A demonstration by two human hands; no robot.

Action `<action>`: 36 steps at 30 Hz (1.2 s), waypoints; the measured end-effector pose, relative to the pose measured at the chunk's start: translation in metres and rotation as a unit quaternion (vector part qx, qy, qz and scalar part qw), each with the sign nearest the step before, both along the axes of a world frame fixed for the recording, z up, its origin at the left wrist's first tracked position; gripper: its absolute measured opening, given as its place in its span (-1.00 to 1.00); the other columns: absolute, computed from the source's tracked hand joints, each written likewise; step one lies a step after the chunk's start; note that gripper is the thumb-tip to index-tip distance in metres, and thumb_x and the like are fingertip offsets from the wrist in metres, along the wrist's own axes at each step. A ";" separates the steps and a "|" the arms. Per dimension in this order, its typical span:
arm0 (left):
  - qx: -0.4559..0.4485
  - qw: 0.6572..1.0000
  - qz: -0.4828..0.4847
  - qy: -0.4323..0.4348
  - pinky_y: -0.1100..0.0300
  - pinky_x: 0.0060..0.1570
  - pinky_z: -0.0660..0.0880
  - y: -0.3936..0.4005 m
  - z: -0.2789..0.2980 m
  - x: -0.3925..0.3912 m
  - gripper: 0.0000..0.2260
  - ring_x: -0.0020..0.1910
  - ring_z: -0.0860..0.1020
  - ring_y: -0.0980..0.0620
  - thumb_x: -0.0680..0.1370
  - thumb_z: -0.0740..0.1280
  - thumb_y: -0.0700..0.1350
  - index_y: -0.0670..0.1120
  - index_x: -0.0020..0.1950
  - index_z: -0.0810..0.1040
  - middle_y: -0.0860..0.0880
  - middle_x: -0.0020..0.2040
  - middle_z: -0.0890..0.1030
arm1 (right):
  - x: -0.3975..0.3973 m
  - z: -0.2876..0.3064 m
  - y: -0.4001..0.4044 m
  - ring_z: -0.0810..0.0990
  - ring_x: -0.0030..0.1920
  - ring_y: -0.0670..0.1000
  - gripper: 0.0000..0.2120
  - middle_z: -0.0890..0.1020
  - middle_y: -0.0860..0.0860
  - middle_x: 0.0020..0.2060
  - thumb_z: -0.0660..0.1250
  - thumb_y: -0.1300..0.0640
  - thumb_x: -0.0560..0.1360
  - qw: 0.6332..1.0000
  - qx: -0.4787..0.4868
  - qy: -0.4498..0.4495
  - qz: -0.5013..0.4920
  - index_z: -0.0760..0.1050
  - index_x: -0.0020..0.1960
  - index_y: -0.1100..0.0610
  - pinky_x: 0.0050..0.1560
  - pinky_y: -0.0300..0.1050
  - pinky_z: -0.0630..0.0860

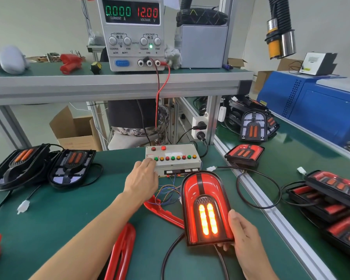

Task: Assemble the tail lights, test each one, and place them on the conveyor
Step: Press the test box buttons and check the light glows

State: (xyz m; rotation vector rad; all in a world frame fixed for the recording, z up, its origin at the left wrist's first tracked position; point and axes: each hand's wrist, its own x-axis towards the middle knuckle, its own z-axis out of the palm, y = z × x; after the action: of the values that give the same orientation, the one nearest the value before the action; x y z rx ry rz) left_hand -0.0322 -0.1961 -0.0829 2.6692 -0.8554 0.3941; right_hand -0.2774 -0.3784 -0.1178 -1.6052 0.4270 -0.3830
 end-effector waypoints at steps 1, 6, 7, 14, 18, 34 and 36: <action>0.003 1.000 -0.003 -0.003 0.00 0.27 0.40 0.000 0.000 0.000 -0.70 0.13 0.50 -0.20 0.65 0.19 -0.19 -0.23 0.35 0.49 -0.16 0.32 0.53 | 0.000 0.000 0.000 0.64 -0.34 0.09 -0.58 0.66 0.19 -0.33 0.15 -0.31 0.50 1.000 0.000 0.002 0.000 0.65 -0.01 -0.07 -0.33 -0.14 0.57; 0.010 1.000 -0.011 -0.010 -0.01 0.28 0.41 0.001 -0.001 0.001 -0.70 0.13 0.52 -0.21 0.63 0.21 -0.21 -0.25 0.33 0.52 -0.18 0.31 0.54 | 0.001 -0.002 -0.001 0.65 -0.33 0.07 -0.47 0.67 0.16 -0.31 0.16 -0.35 0.47 1.000 -0.008 0.014 0.000 0.62 0.07 0.05 -0.31 -0.15 0.58; 0.011 1.000 -0.012 -0.012 -0.01 0.28 0.41 0.001 -0.001 0.001 -0.70 0.13 0.52 -0.20 0.63 0.21 -0.21 -0.25 0.33 0.51 -0.18 0.31 0.53 | 0.001 -0.002 -0.001 0.64 -0.33 0.06 -0.47 0.66 0.16 -0.31 0.15 -0.36 0.47 1.000 -0.011 0.013 0.001 0.63 0.06 0.03 -0.31 -0.16 0.58; 0.013 1.000 -0.001 -0.003 0.03 0.25 0.43 0.001 0.000 -0.001 -0.69 0.16 0.48 -0.14 0.63 0.18 -0.20 -0.19 0.37 0.47 -0.11 0.34 0.49 | 0.001 -0.003 -0.002 0.64 -0.34 0.07 -0.50 0.66 0.17 -0.33 0.14 -0.35 0.49 1.000 -0.019 0.010 0.000 0.64 0.01 0.01 -0.31 -0.11 0.58; 0.030 1.000 -0.004 0.003 0.05 0.27 0.40 -0.001 0.003 0.002 -0.67 0.15 0.47 -0.13 0.63 0.15 -0.20 -0.17 0.40 0.43 -0.11 0.34 0.47 | 0.000 -0.004 -0.002 0.63 -0.35 0.06 -0.49 0.65 0.17 -0.34 0.15 -0.35 0.49 1.000 -0.019 0.009 0.000 0.63 0.03 0.04 -0.31 -0.17 0.57; 0.101 0.993 0.043 0.050 0.00 0.09 0.48 -0.019 0.011 0.003 -0.47 0.19 0.39 -0.23 0.61 0.19 -0.17 0.03 0.58 0.19 -0.18 0.37 0.23 | 0.001 -0.004 -0.002 0.61 -0.33 0.04 -0.59 0.66 0.15 -0.30 0.12 -0.31 0.57 1.000 -0.026 0.001 0.013 0.65 -0.04 -0.11 -0.29 -0.08 0.59; 0.100 0.993 0.046 0.051 0.00 0.08 0.48 -0.020 0.011 0.004 -0.47 0.20 0.39 -0.23 0.61 0.19 -0.17 0.04 0.58 0.20 -0.18 0.37 0.22 | 0.001 -0.005 -0.002 0.62 -0.32 0.05 -0.55 0.67 0.15 -0.29 0.11 -0.37 0.56 1.000 -0.023 0.001 0.011 0.65 -0.04 -0.11 -0.29 -0.08 0.59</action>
State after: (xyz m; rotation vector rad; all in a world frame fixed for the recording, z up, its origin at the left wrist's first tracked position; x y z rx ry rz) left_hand -0.0285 -0.2158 -0.0717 2.8922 -0.7802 0.2012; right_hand -0.2762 -0.3804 -0.1224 -1.6543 0.4041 -0.3776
